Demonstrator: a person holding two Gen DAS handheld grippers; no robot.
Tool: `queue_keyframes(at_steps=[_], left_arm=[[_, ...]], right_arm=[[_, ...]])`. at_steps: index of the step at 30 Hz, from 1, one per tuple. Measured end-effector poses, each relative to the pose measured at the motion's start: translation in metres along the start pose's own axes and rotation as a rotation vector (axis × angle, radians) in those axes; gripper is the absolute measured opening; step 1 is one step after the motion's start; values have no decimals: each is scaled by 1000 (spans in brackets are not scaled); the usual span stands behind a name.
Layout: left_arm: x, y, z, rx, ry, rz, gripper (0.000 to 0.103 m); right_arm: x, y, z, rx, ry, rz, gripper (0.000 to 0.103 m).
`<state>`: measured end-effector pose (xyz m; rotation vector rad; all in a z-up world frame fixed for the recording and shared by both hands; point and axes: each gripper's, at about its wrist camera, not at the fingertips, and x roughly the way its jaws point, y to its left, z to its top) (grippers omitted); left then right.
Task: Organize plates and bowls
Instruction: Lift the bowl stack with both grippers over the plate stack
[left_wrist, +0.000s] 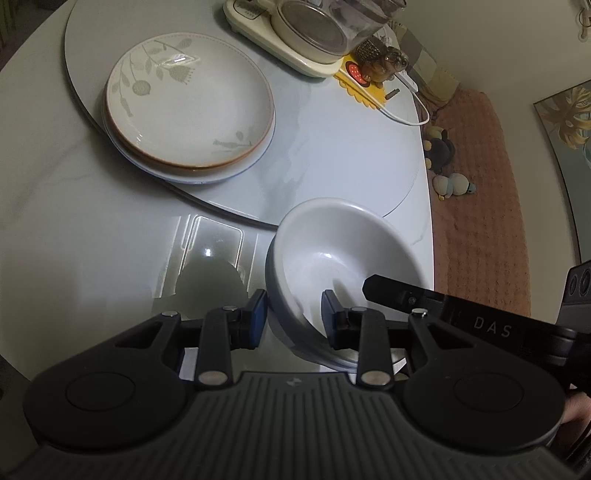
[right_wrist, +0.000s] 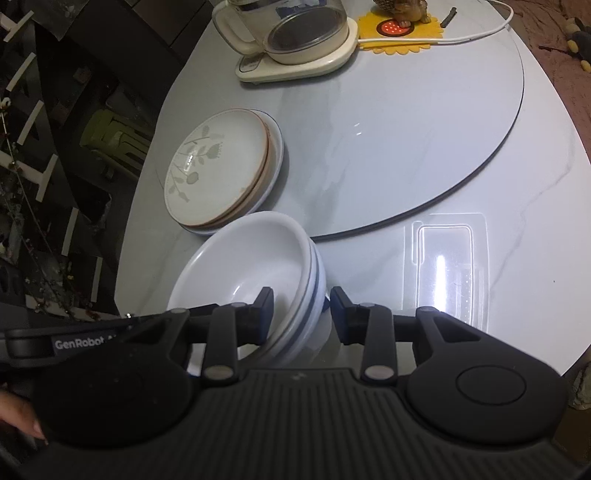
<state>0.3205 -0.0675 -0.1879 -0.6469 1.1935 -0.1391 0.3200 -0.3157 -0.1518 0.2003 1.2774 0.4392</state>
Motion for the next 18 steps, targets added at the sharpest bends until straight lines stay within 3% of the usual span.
queue_keyframes(at_steps=[10,18], left_arm=[[-25,27,34,-44,-54,-5,37],[-21,50,67,-97,-64,0,37]], right_arm=[[18,38,33,-33,-2,22,37],[44,57,58,-74,30,17,37]])
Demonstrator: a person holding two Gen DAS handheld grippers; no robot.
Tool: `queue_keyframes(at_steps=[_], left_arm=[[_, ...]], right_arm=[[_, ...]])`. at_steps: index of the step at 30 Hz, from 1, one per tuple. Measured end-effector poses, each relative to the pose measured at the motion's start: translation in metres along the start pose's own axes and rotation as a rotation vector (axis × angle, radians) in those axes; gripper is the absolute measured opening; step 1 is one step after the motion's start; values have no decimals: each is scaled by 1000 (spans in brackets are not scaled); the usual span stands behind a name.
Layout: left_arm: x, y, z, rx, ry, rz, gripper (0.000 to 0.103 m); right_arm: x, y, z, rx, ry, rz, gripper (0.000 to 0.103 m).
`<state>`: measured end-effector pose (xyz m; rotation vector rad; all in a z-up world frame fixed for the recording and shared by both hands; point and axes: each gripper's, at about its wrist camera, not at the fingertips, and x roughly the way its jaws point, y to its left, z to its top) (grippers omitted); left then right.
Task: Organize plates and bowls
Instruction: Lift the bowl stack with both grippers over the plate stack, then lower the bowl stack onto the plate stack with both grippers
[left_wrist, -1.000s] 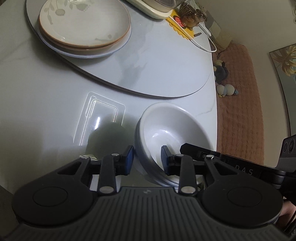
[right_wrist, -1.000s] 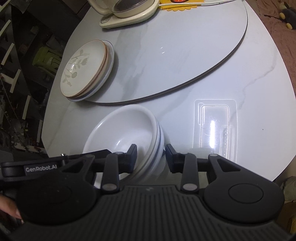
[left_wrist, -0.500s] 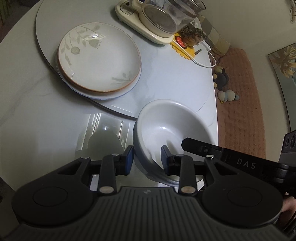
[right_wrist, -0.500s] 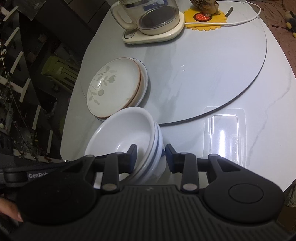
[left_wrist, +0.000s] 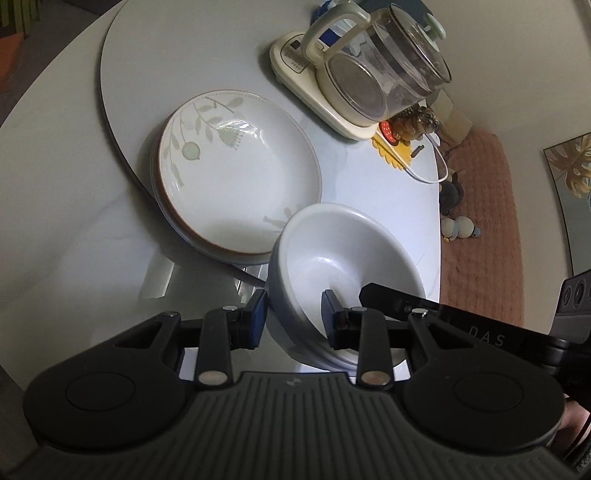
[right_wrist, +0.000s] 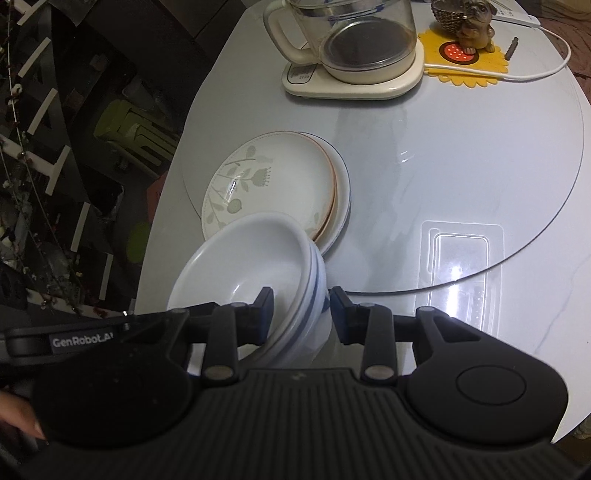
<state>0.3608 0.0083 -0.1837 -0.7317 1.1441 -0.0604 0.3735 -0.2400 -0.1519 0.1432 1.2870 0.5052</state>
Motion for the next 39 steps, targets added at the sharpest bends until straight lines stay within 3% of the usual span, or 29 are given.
queue_keyframes(at_steps=[9,20,25,31,39], left_arm=[[19,25,47,-86,-10,-28,37],[47,41,97,-84,-21,12,37],[53,44,105,-53,-51,51,37],[67,49,105,-23,-20,102,37],[70,52,102,-25,-7,92,37]], right_arm=[[35,7,42,-25,43,-4,37],[81,18,81,-68,62,-26,37],[94,28,88,-137,37,-37,37],[106,35,86,-165,31,-48,37],[110,35,84,-137,54,-61,37]])
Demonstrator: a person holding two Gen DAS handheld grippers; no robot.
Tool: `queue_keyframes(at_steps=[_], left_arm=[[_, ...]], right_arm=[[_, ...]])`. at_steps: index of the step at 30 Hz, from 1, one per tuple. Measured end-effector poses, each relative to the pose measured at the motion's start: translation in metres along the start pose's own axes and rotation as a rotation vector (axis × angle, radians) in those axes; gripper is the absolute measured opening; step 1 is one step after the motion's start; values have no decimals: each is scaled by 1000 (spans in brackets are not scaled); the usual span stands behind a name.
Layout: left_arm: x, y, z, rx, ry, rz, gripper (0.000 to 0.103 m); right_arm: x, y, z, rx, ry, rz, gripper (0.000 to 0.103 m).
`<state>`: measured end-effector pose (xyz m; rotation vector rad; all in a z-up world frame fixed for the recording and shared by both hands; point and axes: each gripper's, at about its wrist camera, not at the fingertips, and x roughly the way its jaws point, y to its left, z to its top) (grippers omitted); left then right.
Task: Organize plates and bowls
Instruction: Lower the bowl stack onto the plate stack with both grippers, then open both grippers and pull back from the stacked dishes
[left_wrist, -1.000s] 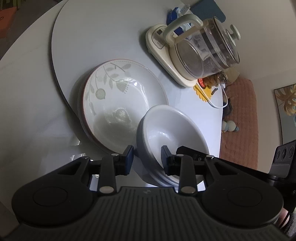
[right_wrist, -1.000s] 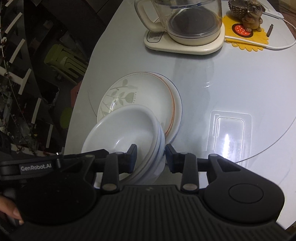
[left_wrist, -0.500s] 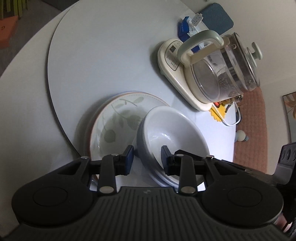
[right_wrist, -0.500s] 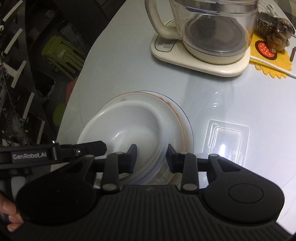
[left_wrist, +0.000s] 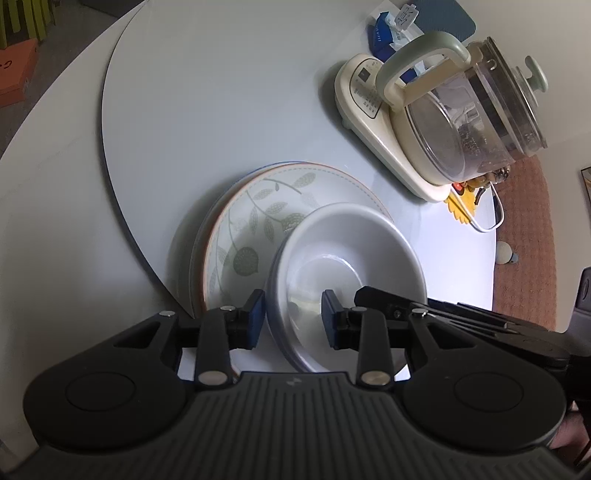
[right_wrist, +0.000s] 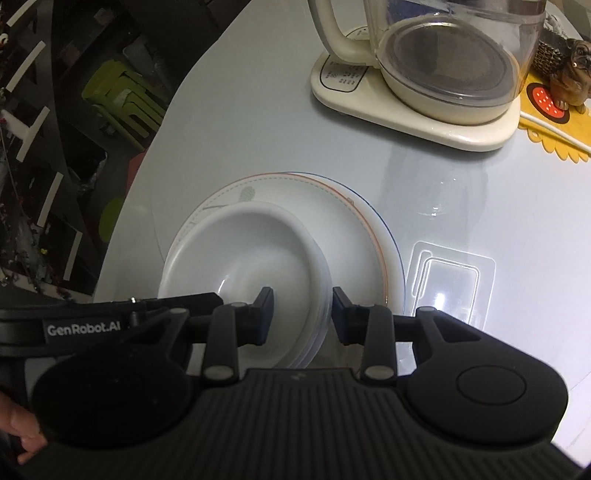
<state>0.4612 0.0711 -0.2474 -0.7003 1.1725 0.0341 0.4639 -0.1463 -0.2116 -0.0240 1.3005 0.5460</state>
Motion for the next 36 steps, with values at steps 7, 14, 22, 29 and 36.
queue_keyframes(at_steps=[7,14,22,29,36], left_arm=[[-9,-6,-4,34,-19,22,38],[-34,-16,-14,82,-63,28,38],[-88,-32,-34,140,-155,34,38],[-146,-48,-64,192,-255,46,38],[-187,-58,-99,244,-338,77,55]], right_arm=[[-12,-1,2,15,-32,-18,38],[-41,0,0,27,-96,-37,38],[-87,7,-13,34,-197,-25,38],[-135,23,-32,-3,-307,-13,38],[-177,32,-61,-1,-401,5,51]])
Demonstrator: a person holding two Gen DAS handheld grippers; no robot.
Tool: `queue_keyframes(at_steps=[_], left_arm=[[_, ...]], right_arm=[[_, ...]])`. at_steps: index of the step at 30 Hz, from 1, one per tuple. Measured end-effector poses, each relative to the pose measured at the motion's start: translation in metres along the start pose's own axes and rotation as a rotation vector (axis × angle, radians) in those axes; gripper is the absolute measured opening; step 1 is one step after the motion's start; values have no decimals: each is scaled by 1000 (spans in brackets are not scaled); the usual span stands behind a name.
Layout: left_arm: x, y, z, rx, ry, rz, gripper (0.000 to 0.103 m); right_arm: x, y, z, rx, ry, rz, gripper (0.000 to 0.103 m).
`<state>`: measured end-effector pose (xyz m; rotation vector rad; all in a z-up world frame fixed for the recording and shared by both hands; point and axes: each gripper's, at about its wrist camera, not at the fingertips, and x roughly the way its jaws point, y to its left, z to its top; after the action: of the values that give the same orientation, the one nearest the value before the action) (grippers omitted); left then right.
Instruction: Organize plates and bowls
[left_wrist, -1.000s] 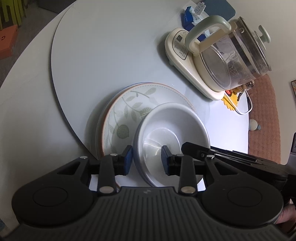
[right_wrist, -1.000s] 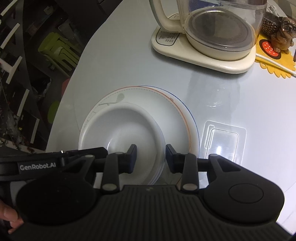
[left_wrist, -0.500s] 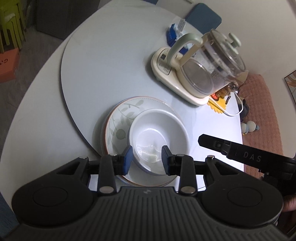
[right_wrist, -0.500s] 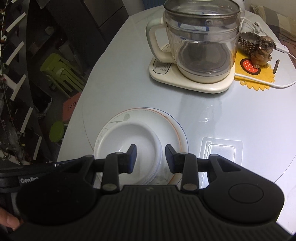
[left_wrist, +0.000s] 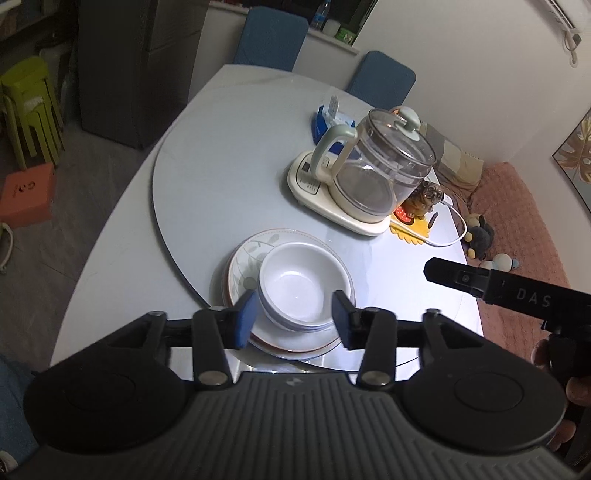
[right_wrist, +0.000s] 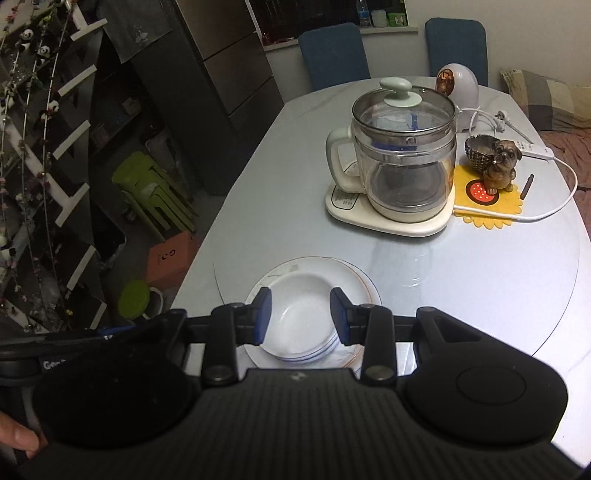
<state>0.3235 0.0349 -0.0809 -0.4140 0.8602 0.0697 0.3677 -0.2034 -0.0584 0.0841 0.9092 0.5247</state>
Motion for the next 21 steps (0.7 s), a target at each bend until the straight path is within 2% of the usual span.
queue_keyframes(at_steps=[1,3,5,10,21], left_arm=[[-5,-2,-2,7,-8,1,57],[-17,-6,-7,24,-26,11,64],[-29,-10,-12,37,-45,21,68],[-53,-19,-23,60,-87,41,87],[-78,-26,-54,63,-94,58,96]], right_arm=[[-6,0,-3,2,-14,-5,57],[-13,-1,-8,1,-32,-21,76],[-20,-2,-14,-2,-43,-34,82],[-39,-2,-27,-17,-55,-51,87],[-69,-7,-64,6,-58,-67,88]])
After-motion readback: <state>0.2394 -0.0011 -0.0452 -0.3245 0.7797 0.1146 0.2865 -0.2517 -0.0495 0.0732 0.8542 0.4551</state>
